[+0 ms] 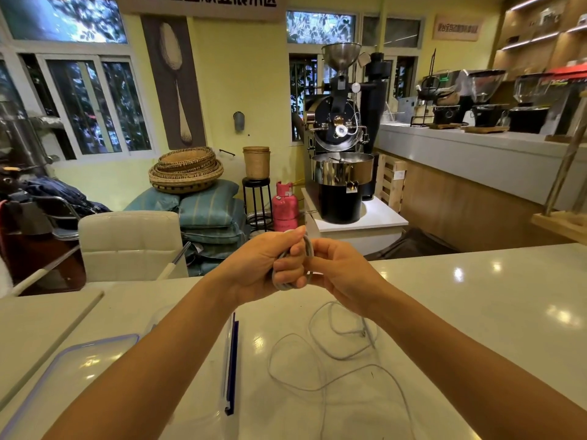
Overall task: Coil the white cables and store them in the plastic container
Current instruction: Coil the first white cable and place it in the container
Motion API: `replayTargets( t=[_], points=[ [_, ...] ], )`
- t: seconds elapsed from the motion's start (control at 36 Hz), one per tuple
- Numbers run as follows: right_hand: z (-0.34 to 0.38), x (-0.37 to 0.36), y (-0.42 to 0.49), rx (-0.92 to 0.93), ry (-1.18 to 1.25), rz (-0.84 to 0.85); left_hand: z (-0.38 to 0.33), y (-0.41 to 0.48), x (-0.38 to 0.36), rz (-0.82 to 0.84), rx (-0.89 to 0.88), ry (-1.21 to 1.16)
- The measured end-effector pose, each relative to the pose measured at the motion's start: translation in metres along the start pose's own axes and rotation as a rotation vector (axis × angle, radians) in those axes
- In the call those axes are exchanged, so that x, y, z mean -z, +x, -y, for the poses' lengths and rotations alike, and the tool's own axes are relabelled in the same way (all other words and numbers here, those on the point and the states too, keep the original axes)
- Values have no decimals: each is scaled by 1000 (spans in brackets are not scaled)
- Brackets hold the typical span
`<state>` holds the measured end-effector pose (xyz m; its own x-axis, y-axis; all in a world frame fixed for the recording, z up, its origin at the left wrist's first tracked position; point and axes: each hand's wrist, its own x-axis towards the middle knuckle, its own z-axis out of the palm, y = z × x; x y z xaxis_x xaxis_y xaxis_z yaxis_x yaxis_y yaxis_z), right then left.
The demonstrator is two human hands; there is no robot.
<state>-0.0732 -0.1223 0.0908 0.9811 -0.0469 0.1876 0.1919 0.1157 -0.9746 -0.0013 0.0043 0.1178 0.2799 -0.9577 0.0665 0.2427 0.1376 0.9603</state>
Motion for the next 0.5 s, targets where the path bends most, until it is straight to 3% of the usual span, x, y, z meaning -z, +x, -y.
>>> replayTargets(
  t=[0.36,0.5],
  points=[
    [-1,-4,4,-21,-195,-64,9,-2,7,-166,-15,125],
    [0,2,3,-59,-272,-82,14,-6,18,-304,-32,417]
  ],
)
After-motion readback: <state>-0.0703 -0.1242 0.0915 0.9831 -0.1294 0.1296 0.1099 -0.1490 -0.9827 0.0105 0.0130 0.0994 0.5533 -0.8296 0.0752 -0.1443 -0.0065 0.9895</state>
